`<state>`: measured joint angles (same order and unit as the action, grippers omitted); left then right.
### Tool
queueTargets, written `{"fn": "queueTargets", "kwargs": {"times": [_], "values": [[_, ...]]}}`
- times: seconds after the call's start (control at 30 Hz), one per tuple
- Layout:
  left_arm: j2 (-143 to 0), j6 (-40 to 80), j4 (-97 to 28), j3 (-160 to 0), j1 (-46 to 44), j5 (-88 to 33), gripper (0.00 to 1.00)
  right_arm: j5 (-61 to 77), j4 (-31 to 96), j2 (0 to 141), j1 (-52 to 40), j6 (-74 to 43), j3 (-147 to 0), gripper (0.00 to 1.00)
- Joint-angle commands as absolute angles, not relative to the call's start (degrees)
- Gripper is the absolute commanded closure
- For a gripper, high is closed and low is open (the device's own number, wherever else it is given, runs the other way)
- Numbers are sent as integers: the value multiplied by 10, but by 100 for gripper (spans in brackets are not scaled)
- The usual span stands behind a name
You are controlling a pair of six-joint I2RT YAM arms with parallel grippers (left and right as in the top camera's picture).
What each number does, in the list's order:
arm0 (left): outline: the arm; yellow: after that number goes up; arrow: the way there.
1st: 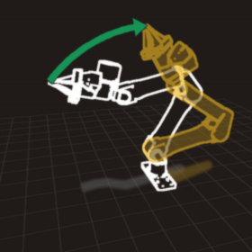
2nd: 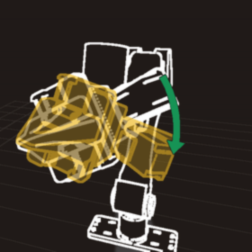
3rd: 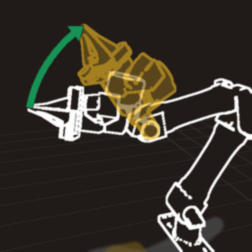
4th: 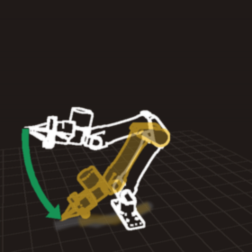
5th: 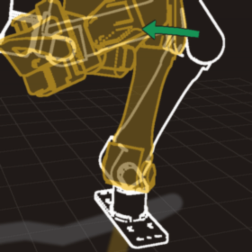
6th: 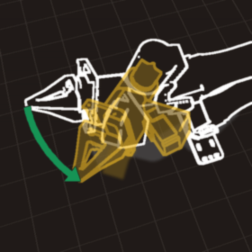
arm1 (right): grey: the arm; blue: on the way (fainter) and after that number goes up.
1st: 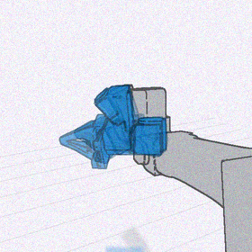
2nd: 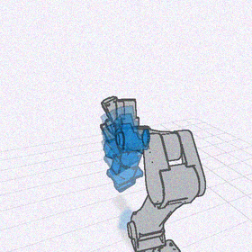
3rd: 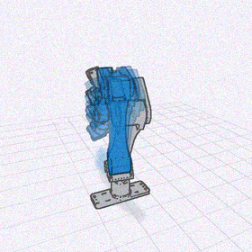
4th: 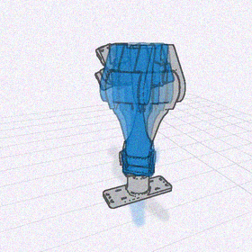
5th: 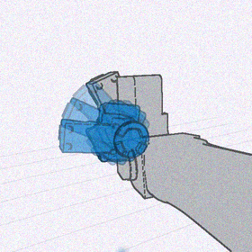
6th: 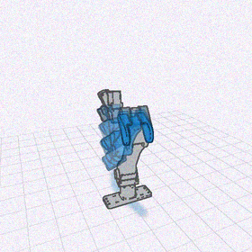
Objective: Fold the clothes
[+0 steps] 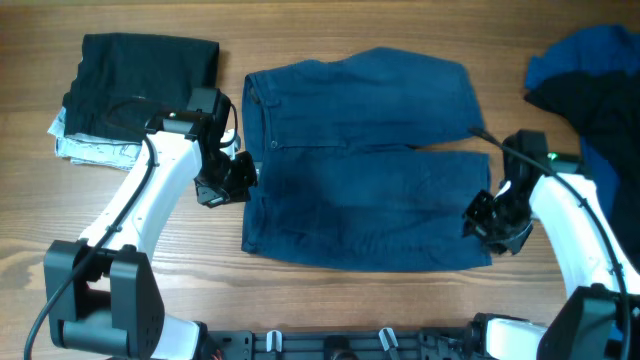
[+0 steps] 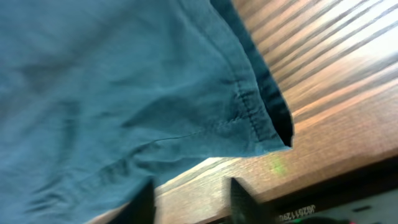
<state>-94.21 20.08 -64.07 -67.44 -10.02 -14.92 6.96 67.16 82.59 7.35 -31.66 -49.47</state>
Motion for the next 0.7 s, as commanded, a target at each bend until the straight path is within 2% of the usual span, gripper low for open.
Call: {"fn": "queueTargets", "kwargs": {"times": [0.0,0.13,0.23,0.4,0.67], "values": [[-935,206,-639,-667,-103,-156,96,77,656,822,76,-347,-459,35],[-935,206,-635,-667,-103,-156,96,73,635,822,76,-347,-446,31],[-935,206,-637,-667,-103,-156,96,71,606,822,76,-348,-435,32],[-935,206,-639,-667,-103,-156,96,71,540,822,76,-380,-394,38],[-935,206,-642,-667,-103,-156,96,56,525,822,76,-381,-371,48]]}}
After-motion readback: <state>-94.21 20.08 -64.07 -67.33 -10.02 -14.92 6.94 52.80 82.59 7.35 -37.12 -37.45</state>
